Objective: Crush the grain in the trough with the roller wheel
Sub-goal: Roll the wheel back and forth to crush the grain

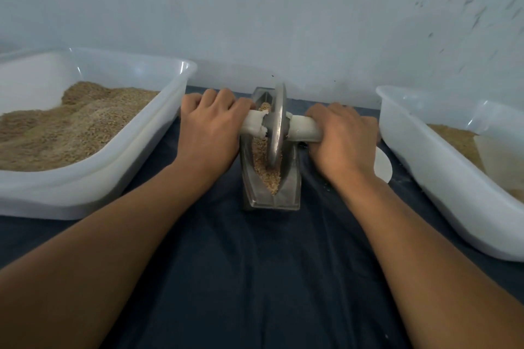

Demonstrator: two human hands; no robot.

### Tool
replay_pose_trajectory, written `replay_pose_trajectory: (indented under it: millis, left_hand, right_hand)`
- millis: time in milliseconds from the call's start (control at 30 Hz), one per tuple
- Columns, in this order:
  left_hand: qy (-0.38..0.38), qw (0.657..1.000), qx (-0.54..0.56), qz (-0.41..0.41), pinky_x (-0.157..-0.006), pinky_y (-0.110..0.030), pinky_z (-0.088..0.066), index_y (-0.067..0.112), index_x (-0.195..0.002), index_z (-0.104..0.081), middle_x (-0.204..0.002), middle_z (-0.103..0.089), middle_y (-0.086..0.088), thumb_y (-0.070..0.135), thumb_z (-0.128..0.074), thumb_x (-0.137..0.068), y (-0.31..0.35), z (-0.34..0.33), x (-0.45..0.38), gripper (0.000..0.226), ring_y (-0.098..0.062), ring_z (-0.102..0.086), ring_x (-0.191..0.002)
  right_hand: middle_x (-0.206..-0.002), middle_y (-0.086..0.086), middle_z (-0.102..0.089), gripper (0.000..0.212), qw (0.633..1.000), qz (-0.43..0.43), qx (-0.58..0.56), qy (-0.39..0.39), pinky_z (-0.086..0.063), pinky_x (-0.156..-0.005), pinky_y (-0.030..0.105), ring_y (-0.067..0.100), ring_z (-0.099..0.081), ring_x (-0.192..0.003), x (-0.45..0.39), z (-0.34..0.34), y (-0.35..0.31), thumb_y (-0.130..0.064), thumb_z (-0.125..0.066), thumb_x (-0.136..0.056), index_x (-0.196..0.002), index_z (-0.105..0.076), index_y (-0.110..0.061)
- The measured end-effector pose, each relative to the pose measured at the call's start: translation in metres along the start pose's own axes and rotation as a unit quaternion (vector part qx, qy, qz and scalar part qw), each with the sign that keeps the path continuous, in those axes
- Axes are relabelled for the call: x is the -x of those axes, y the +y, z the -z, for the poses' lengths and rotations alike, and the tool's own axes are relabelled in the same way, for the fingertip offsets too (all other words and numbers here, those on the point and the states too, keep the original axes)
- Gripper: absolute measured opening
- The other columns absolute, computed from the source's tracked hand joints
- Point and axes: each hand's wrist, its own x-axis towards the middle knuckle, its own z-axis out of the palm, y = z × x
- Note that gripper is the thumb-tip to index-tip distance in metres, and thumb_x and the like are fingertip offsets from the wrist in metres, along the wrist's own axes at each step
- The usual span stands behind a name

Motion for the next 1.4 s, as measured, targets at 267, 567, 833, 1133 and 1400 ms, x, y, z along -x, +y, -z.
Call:
replay_pose_trajectory:
  millis: [267, 567, 833, 1133, 1400]
  left_hand:
    - [0.029, 0.999, 0.023, -0.013, -0.08, -0.043, -0.039, 0.019, -0.115, -0.072, -0.091, -0.064, -0.006, 0.019, -0.053, -0.096, 0.002, -0.001, -0.004, 0.026, -0.03, -0.059, -0.084]
    - [-0.02, 1.0, 0.022, -0.012, -0.085, -0.042, -0.037, 0.021, -0.121, -0.068, -0.1, -0.064, -0.005, 0.023, -0.051, -0.098, 0.0, 0.002, -0.003, 0.029, -0.028, -0.058, -0.092]
    - [-0.024, 0.999, 0.013, -0.019, -0.082, -0.043, -0.039, 0.021, -0.114, -0.071, -0.095, -0.065, -0.004, 0.011, -0.05, -0.089, -0.003, 0.005, -0.002, 0.034, -0.029, -0.059, -0.087]
    - [-0.047, 0.999, -0.004, 0.006, -0.084, -0.041, -0.031, 0.026, -0.12, -0.065, -0.102, -0.06, -0.001, 0.008, -0.056, -0.08, 0.002, 0.025, -0.013, 0.045, -0.028, -0.054, -0.092]
    - [-0.147, 0.989, -0.002, 0.037, -0.089, -0.039, -0.029, 0.034, -0.113, -0.062, -0.106, -0.058, 0.006, 0.015, -0.064, -0.078, 0.004, 0.039, -0.008, 0.04, -0.022, -0.054, -0.101]
  right_hand:
    - [-0.086, -0.004, -0.062, 0.033, 0.999, -0.015, 0.012, 0.044, -0.017, -0.075, 0.035, 0.026, -0.055, -0.084, -0.001, 0.005, 0.0, -0.005, -0.065, -0.076, -0.099, -0.07, -0.028]
    - [-0.085, -0.003, -0.063, 0.028, 0.999, -0.026, -0.014, 0.024, -0.025, -0.074, 0.036, 0.027, -0.056, -0.084, 0.0, 0.003, 0.0, -0.008, -0.066, -0.078, -0.098, -0.071, -0.027]
    - [-0.092, -0.002, -0.064, 0.018, 0.998, -0.042, -0.048, -0.019, -0.025, -0.074, 0.037, 0.028, -0.057, -0.09, 0.002, -0.01, -0.001, -0.02, -0.061, -0.09, -0.103, -0.069, -0.028]
    - [-0.077, -0.008, -0.053, 0.028, 0.995, -0.035, -0.049, 0.082, -0.025, -0.072, 0.035, 0.027, -0.056, -0.076, 0.002, 0.008, -0.005, -0.008, -0.066, -0.073, -0.093, -0.072, -0.027]
    - [-0.082, -0.005, -0.065, 0.02, 0.998, -0.02, -0.052, -0.037, -0.043, -0.071, 0.037, 0.027, -0.061, -0.08, 0.007, 0.017, -0.004, -0.015, -0.064, -0.078, -0.093, -0.07, -0.028]
